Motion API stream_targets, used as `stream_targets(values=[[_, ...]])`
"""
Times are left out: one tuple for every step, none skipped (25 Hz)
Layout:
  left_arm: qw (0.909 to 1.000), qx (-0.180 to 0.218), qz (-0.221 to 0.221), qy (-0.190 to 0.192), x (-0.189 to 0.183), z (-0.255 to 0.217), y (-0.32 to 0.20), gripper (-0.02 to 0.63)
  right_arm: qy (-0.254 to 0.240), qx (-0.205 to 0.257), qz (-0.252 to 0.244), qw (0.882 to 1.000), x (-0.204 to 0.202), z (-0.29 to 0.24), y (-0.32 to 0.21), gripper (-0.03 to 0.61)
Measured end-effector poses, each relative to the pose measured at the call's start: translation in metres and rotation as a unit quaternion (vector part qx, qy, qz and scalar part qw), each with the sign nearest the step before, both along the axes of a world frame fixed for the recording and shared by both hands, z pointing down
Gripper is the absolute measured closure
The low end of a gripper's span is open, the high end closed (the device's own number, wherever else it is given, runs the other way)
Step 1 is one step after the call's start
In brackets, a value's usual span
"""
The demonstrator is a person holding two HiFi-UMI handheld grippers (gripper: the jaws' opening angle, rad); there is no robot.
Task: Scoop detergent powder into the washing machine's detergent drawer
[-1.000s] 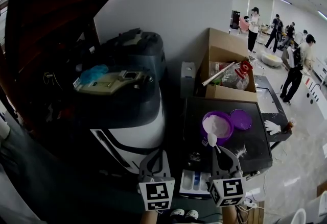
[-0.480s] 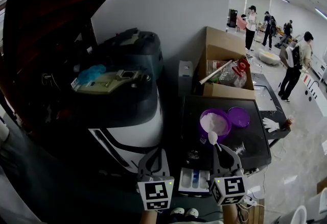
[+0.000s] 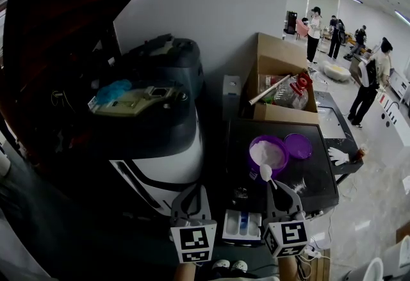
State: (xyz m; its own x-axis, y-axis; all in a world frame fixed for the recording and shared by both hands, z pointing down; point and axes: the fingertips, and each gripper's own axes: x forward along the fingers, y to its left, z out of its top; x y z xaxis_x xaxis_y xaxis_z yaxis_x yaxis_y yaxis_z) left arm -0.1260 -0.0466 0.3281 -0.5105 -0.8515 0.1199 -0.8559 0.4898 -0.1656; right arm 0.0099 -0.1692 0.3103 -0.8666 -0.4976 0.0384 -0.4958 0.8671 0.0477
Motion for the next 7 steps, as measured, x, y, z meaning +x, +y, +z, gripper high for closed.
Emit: stream_targets(values=[[1.0, 0.0, 0.0, 0.0, 0.0001, -0.0001, -0.0003, 0.612, -0.001, 0.0, 0.0, 1.0, 0.0002, -0.0002, -0.0003, 0.557], [1.0, 0.0, 0.0, -0.001, 0.0003, 0.0, -0.0008, 0.612, -0.002, 0.0, 0.001, 1.0, 0.0003, -0.0003, -0.0004, 0.557], [1.0, 0.0, 0.001, -0.001, 0.0008, 0.0001, -0.0014, 0.612, -0.002, 0.0, 0.0, 1.0, 0.0005, -0.0004, -0.0004, 0.558], [1.0, 0.001, 0.001, -0.001, 0.0013, 0.0001, -0.0018, 0.612, -0.002, 0.0, 0.0, 1.0, 0.0007, -0.0004, -0.0004, 0.557], [1.0, 0.001, 0.001, -0.001, 0.0018, 0.0, -0.0022, 0.612, -0.002, 0.0, 0.0, 1.0, 0.0009, -0.0001, -0.0005, 0.557], [1.0, 0.001, 0.001, -0.001, 0.0024, 0.0, -0.0025, 0.612, -0.001, 0.0, 0.0, 1.0, 0.0013, 0.0002, -0.0005, 0.557], [1.0, 0.002, 0.001, -0.001, 0.003, -0.0001, -0.0028, 0.612, 0.0, 0.0, 0.0, 1.0, 0.0016, 0.0006, -0.0006, 0.557]])
